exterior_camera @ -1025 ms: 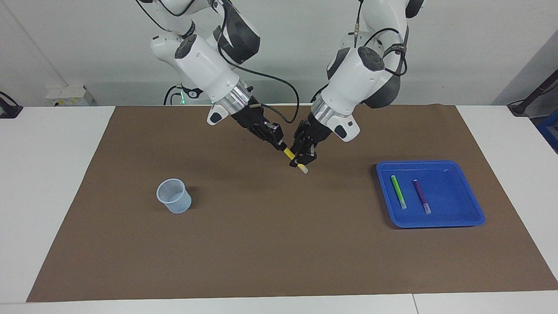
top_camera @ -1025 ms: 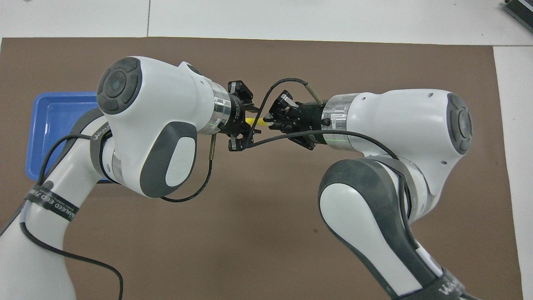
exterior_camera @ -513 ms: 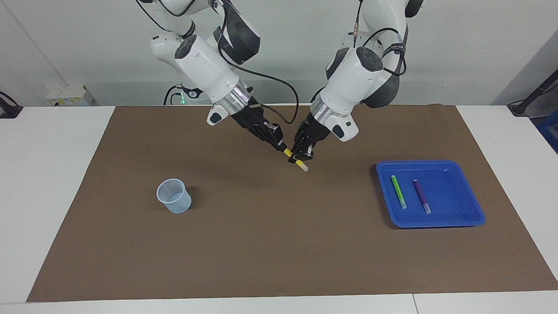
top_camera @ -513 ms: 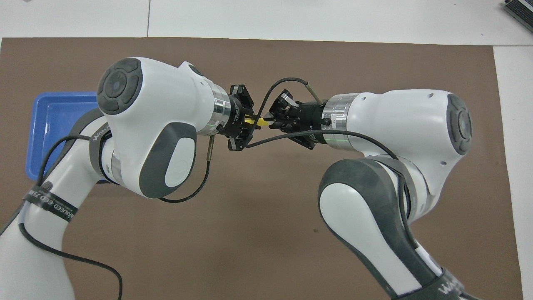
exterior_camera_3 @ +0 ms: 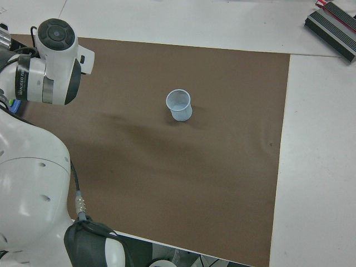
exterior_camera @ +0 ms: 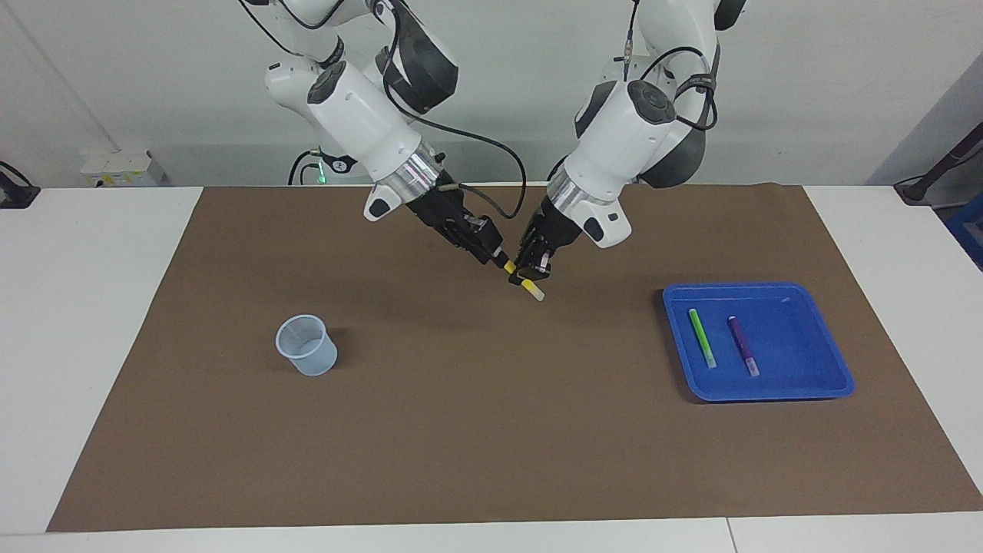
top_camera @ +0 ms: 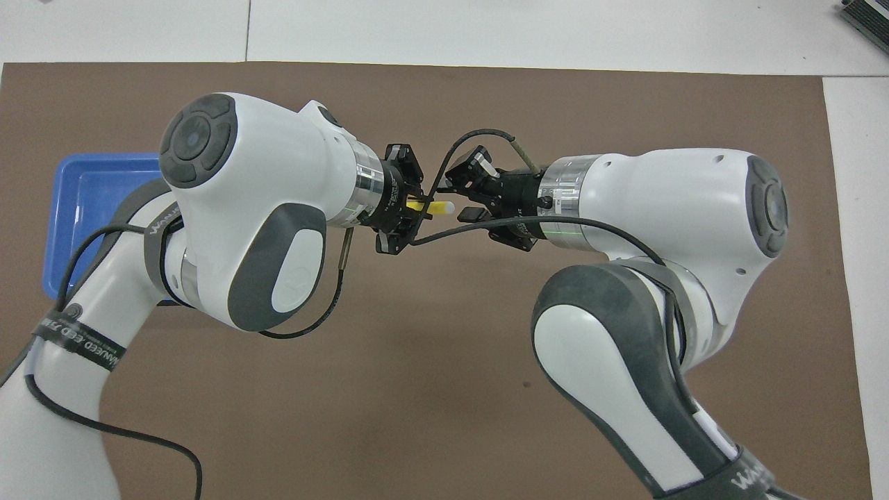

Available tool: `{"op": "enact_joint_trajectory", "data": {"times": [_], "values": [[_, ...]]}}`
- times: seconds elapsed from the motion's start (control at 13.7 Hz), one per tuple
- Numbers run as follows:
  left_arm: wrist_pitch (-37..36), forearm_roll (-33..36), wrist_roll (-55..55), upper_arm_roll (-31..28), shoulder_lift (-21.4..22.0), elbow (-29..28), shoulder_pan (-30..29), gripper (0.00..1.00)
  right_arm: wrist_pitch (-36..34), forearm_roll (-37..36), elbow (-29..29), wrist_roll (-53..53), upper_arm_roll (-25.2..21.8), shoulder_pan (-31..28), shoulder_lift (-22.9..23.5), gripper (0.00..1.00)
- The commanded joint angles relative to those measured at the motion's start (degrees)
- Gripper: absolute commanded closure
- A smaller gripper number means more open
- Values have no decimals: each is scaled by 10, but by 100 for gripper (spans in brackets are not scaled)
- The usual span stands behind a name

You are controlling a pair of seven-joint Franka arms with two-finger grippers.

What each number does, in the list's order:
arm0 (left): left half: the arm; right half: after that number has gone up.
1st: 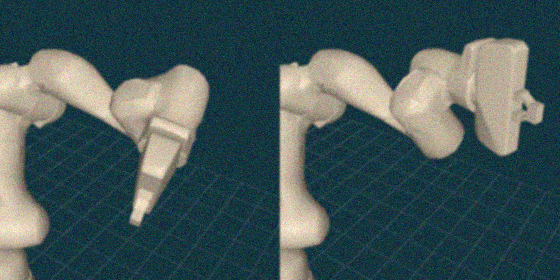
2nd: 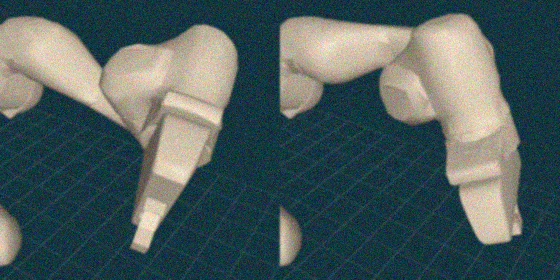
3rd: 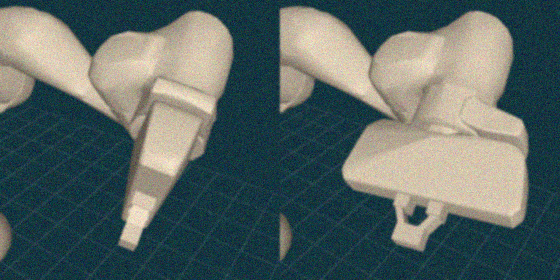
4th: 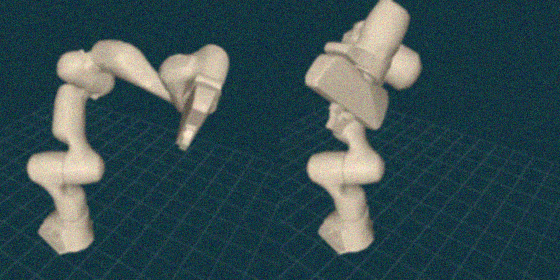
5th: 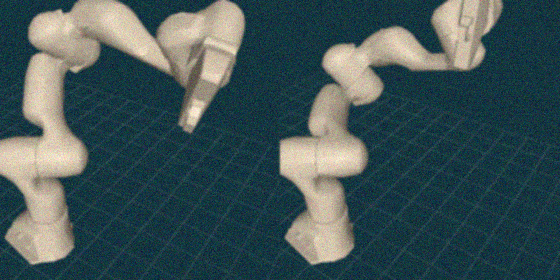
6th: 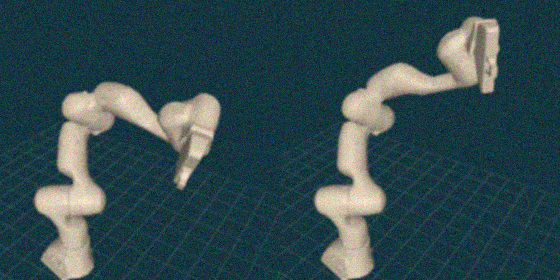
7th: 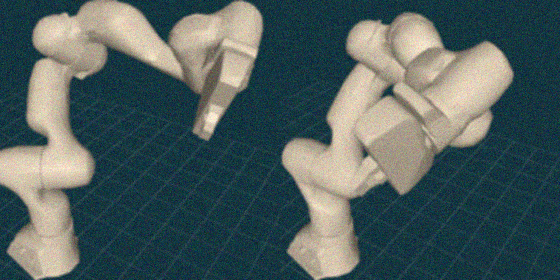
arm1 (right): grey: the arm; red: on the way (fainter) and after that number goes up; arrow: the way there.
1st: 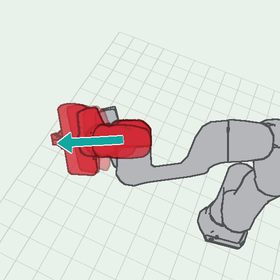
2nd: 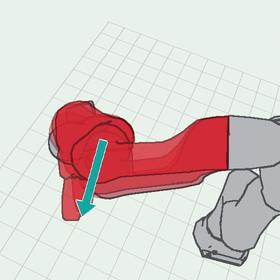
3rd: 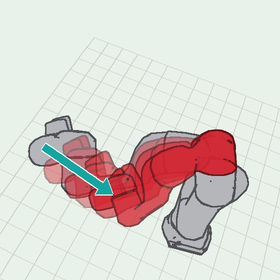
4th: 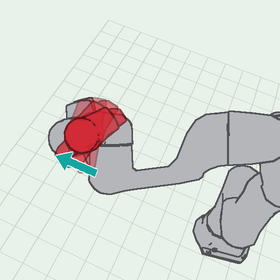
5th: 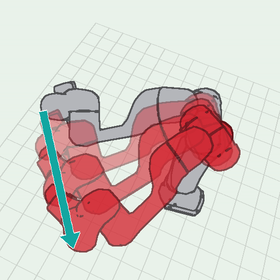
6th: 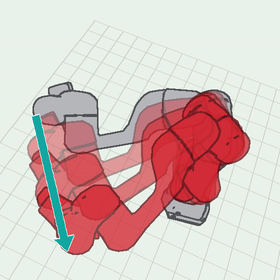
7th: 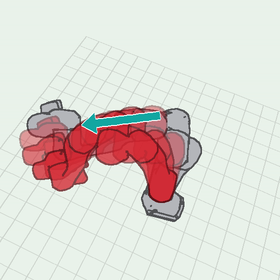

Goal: Right arm passes pens to left for tray arrangement
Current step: 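Carry the yellow pen to the tray while the right gripper withdraws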

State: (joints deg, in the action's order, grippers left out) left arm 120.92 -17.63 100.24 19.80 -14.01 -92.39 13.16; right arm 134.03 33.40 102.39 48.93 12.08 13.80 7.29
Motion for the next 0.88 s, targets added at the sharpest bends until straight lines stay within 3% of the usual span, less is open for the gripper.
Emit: {"op": "enact_joint_trajectory", "data": {"times": [0.0, 0.29, 0.59, 0.81], "values": [[-44, 9, -58, -10, 13, 5, -2, 100, -59, -51, -14, -18, -2, -36, -11, 0], [-114, 67, -161, -10, 30, 6, -16, 100, -159, -69, -40, -107, -4, -97, -31, 0], [-203, 70, -340, -11, 42, 3, -81, 100, -244, -156, -40, -248, -4, -186, -64, 0], [-241, 114, -461, -11, 47, -4, -119, 100, -307, -196, -39, -343, -4, -255, -88, 0]]}}
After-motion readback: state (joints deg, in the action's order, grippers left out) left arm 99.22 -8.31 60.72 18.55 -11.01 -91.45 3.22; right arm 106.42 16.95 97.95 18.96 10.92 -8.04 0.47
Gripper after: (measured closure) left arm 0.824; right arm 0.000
